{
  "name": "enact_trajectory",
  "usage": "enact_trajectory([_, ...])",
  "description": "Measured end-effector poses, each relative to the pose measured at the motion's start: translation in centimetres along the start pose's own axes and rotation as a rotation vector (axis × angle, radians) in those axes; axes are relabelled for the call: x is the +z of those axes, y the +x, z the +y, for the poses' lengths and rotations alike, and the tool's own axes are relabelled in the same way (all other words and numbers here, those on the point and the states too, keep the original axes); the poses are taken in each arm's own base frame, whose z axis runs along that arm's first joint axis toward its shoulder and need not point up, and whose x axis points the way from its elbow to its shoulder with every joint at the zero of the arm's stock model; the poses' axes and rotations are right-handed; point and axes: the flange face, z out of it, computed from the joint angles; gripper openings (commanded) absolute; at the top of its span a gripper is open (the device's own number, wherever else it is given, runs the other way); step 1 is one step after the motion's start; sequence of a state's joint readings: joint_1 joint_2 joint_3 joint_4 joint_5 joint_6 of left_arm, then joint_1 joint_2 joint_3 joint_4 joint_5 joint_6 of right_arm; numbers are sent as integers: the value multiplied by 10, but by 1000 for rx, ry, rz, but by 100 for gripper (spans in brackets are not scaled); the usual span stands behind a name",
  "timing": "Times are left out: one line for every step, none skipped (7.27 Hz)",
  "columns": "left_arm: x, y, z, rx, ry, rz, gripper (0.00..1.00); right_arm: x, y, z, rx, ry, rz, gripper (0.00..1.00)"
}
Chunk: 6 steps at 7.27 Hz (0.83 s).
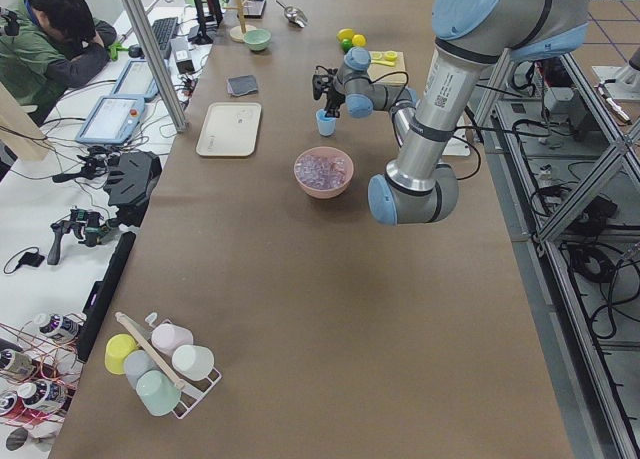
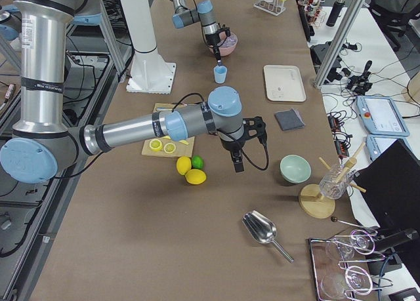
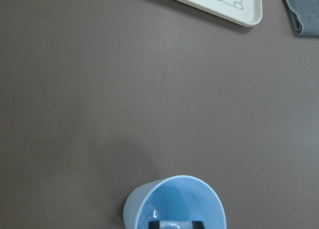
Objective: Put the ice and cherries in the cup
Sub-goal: 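Carry the second ice cube with the left gripper over the cup, then release the ice cube into the cup and move back toward the bowl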
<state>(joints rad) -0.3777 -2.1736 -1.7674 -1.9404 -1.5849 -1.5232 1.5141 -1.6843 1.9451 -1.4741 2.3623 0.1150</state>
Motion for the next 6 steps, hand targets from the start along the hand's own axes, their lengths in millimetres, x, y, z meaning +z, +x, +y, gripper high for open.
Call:
enact_trajectory([0,0,1,0,0,1,67,0,0,0,0,0,0,100])
enact_trajectory([-1,1,1,1,0,1,89,0,0,0,0,0,0,100])
enact_trajectory([-1,0,1,3,0,2,91,0,0,0,0,0,0,100])
enact_trajectory([-4,0,0,5,2,4,97,0,0,0,0,0,0,100])
enact_trajectory([-9,-3,-1,7,3,6,97,0,0,0,-1,0,0,100])
enact_trajectory([-17,-15,-3,16,5,3,97,0,0,0,-1,0,0,100])
